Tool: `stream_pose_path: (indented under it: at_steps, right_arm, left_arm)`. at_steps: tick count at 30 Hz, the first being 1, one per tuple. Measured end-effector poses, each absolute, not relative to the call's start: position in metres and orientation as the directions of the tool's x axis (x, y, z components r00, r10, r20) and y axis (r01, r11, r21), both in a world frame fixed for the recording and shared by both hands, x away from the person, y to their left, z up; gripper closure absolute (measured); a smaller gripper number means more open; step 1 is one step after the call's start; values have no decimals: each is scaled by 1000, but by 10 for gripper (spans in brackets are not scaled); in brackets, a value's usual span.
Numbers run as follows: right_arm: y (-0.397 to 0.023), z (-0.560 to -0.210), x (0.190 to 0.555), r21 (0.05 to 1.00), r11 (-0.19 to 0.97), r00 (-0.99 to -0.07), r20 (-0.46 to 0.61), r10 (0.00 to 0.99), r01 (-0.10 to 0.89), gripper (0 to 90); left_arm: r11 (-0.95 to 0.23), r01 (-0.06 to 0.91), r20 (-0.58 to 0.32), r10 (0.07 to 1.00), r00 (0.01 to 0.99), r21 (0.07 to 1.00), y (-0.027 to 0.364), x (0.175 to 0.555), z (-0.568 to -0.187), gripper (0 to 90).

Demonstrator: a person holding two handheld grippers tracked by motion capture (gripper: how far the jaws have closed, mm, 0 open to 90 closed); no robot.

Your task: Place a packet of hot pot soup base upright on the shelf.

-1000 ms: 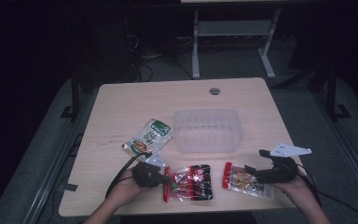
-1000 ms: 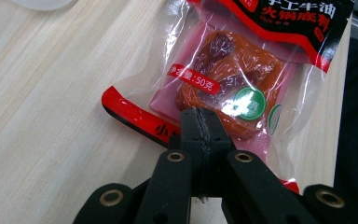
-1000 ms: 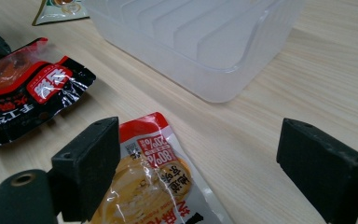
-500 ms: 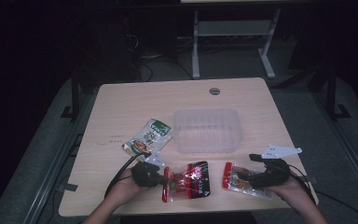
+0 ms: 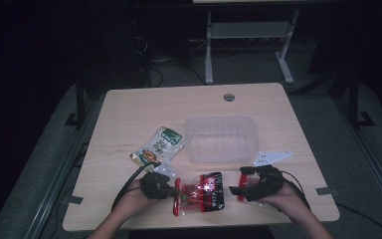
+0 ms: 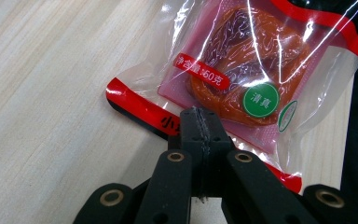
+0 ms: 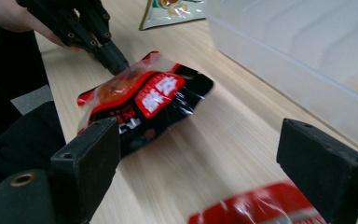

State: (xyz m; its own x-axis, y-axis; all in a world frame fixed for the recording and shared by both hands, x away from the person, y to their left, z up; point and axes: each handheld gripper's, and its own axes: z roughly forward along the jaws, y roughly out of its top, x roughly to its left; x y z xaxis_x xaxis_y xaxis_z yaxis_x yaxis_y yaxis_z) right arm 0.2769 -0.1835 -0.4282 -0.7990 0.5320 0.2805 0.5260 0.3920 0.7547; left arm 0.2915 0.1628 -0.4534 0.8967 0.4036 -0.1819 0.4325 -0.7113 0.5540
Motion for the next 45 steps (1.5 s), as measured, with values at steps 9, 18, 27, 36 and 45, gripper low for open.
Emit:
stream_pose_path:
  at_steps: [9,18,27,36,45]
  right_arm:
    - [-145,-439,281,719,442,-814,305,494,537,131]
    - [-131,-451,281,680,445,-798,375,472,583,138]
    - [-124,-447,278,707,438,-816,360,452,555,302]
    - [-121,-439,282,738,435,-839,330,433,515,586]
    - [-113,-435,285,751,472,-877,308,369,462,822]
  left_arm:
    - [-701,443,-189,412,891,559,163,291,-454,898]
    - [-701,439,-188,409,893,562,163,291,-454,898]
    - [-692,447,-193,415,889,567,160,290,-455,898]
    - [-691,449,-193,418,888,567,160,290,-455,898]
    - [-686,456,-203,420,885,567,161,291,-455,899]
